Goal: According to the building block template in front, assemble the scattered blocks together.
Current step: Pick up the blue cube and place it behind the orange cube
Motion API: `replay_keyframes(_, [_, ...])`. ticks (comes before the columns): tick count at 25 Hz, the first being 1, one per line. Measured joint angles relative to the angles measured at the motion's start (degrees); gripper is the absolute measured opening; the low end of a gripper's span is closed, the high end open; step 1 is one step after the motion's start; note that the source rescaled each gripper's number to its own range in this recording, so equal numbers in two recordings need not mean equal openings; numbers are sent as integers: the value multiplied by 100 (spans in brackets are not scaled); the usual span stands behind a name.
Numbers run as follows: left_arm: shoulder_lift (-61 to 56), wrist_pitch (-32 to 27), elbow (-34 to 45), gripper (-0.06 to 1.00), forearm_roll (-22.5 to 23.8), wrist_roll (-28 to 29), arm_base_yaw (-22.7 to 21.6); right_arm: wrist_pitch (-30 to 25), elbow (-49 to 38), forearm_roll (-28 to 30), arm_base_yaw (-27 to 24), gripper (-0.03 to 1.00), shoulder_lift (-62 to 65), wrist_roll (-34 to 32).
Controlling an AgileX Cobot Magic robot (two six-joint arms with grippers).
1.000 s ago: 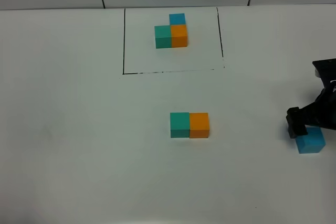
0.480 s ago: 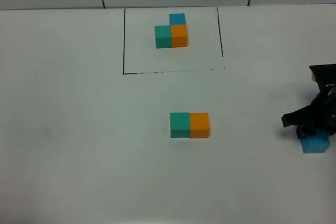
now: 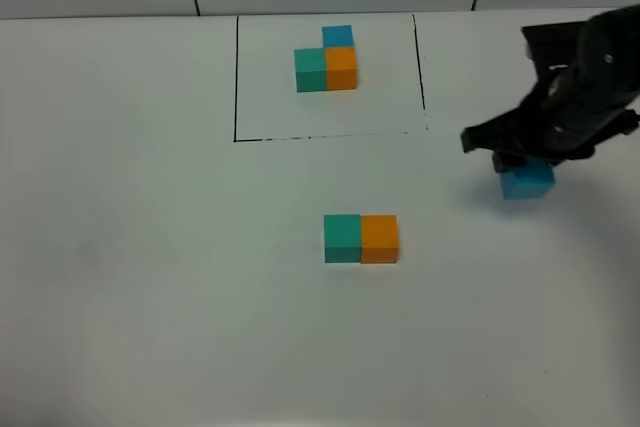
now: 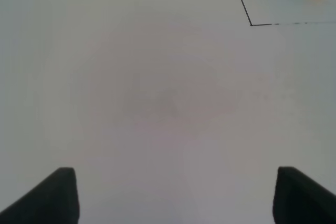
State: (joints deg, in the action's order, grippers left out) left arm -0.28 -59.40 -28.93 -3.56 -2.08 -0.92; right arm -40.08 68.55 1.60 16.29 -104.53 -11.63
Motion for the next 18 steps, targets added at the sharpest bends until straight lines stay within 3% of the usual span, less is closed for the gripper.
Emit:
replay_keyframes(4, [0, 0, 0, 68, 0, 0, 0, -441, 1032, 128, 580, 3, -646, -560])
replay_keyframes(10, [0, 0, 0, 68, 0, 0, 0, -768, 2314, 122, 1215, 3, -1773, -727])
replay_keyframes(18, [0, 0, 0, 68, 0, 0, 0, -879, 2857, 21, 1477, 3, -2308, -1007])
